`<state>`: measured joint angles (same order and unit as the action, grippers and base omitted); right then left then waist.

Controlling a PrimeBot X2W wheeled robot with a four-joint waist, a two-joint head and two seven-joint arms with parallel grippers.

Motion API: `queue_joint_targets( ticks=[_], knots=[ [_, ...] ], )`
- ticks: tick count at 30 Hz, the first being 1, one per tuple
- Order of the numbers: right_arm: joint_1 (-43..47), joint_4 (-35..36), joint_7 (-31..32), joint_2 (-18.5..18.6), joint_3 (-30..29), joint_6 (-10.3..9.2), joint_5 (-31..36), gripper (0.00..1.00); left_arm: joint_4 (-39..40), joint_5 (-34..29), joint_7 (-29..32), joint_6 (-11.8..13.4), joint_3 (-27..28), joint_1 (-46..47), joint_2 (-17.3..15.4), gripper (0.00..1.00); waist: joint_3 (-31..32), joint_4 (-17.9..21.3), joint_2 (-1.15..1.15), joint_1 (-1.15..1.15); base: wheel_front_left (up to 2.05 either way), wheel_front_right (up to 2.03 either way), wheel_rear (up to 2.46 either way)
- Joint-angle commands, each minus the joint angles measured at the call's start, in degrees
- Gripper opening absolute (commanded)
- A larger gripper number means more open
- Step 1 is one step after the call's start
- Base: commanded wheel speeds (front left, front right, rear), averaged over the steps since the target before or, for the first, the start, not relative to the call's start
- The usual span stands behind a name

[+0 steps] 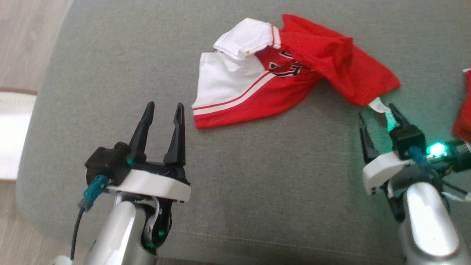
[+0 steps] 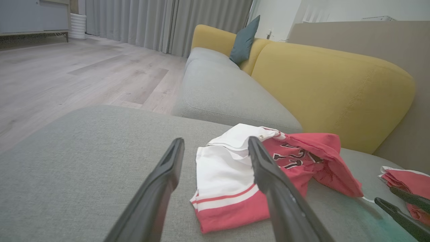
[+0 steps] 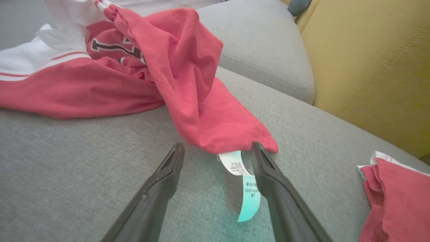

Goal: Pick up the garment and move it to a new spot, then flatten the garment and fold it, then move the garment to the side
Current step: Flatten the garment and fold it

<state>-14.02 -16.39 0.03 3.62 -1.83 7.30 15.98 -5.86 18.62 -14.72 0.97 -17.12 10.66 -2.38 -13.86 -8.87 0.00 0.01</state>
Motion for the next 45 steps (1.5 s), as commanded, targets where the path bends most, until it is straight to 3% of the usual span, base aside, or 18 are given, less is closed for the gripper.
queue_joint_targets(
  ticks=[1, 11, 12, 13, 14, 20, 27, 34, 42, 45],
  knots=[
    [-3.22, 0.19, -0.40, 0.82, 0.57, 0.19, 1.36, 1.00, 1.73, 0.27, -0.28, 0.01, 1.61, 2.82, -0.50, 1.00, -1.20, -1.53, 0.00, -0.01, 0.00, 0.00, 0.00],
    [-8.65, -6.99, -2.20, 1.44, -0.23, 0.19, 2.89, 1.00, 1.54, 0.67, -0.28, 0.05, 1.38, 3.51, -0.50, 1.00, -2.66, -4.11, 0.00, -0.01, 0.00, 0.00, 0.00],
    [-9.15, -7.81, -2.32, 1.63, -0.23, 0.19, 2.89, 0.71, 1.54, 0.72, -0.28, 0.08, 1.32, 3.58, -0.50, 1.00, -2.75, -4.32, 0.00, -0.01, 0.00, 0.00, 0.00],
    [-9.67, -8.54, -2.52, 1.79, -0.30, 0.19, 2.87, 0.20, 1.55, 0.77, -0.28, 0.12, 1.27, 3.62, -0.50, 1.00, -2.81, -4.49, 0.00, -0.01, 0.00, 0.00, 0.00],
    [-10.19, -9.13, -2.86, 1.95, -0.28, 0.19, 2.84, 0.00, 1.53, 0.81, -0.28, 0.16, 1.22, 3.66, -0.50, 1.00, -2.87, -4.65, 0.00, -0.01, 0.00, 0.00, 0.00],
    [-12.52, -8.33, -4.98, 2.07, -2.00, 0.19, 2.34, 0.00, 1.15, 0.95, -0.28, 0.47, 1.27, 3.42, -0.50, 1.00, -1.72, -5.24, 0.00, -0.01, 0.00, 0.00, 0.00],
    [-16.29, -1.47, -2.76, 4.65, -2.46, 0.19, 1.92, 0.00, 1.26, 1.93, -0.28, 1.04, 0.42, 2.77, -0.50, 1.00, 0.43, -6.93, 0.00, -0.01, 0.00, 0.00, 0.00],
    [-19.94, 6.91, 3.60, 8.92, -1.30, 0.19, 1.67, 0.00, 1.36, 3.00, -0.28, 2.02, 0.11, 1.38, -0.50, 1.00, 2.90, -9.41, 0.00, -0.01, 0.00, 0.00, 0.00],
    [-14.60, 16.81, 13.33, 12.10, 1.31, 0.19, -0.26, 0.00, 1.52, 2.87, -0.28, 2.50, 0.92, -0.61, -0.50, 1.00, 5.48, -9.07, 0.00, -0.01, 0.00, 0.00, 0.00],
    [-13.75, 20.31, 19.72, 14.36, 2.58, 0.19, -1.96, 0.00, 2.15, 3.05, -0.28, 2.51, 0.67, -0.58, -0.50, 1.00, 4.69, -9.25, 0.00, -0.01, 0.00, 0.00, 0.00]
  ],
)
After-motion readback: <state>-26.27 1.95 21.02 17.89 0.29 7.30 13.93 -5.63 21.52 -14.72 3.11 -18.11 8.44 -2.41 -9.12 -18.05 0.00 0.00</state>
